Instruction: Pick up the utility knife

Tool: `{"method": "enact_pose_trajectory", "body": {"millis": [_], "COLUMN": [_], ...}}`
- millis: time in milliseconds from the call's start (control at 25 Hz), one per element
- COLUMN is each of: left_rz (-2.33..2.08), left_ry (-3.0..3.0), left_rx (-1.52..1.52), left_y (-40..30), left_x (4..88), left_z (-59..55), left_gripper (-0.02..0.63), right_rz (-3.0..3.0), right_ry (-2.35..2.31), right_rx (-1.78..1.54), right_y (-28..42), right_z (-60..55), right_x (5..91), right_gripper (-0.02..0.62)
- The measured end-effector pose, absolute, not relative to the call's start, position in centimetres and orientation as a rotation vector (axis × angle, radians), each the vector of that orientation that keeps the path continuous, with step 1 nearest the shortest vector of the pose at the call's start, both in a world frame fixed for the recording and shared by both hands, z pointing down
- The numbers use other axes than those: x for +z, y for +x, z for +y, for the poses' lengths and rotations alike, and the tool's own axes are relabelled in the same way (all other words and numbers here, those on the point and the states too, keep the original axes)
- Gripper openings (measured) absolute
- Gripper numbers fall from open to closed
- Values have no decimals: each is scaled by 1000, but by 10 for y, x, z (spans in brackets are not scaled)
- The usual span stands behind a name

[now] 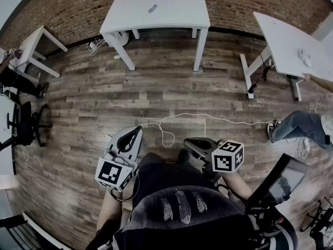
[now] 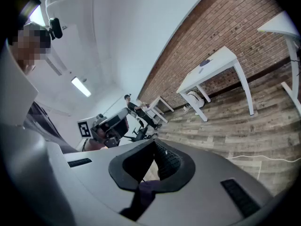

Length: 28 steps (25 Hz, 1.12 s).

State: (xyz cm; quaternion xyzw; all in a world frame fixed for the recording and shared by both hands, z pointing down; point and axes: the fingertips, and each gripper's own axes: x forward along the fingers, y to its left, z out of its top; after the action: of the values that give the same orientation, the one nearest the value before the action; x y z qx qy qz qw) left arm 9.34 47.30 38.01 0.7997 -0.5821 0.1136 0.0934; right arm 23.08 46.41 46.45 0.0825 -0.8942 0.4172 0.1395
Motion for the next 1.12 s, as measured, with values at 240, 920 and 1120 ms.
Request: {"method": "enact_pose_trajectory", "body": {"millis": [240, 920, 1120], "left_rz": [-1721, -1652, -1602], "left_ry": [2391, 2460, 2481], "left_rx": [360, 240, 161], "left_y": [99, 0, -66], "left_x": [380, 399, 398], "left_z": [455, 366, 340], "left_gripper": [-2, -2, -2], "right_rz": [-2628, -2554, -2531], "right_ry": [205, 360, 376], "right_rx": [1188, 1177, 1099], "right_y": [226, 135, 66], "right_z": [454, 378, 355], "right_x": [455, 467, 463], "right_gripper": [0, 0, 0]}}
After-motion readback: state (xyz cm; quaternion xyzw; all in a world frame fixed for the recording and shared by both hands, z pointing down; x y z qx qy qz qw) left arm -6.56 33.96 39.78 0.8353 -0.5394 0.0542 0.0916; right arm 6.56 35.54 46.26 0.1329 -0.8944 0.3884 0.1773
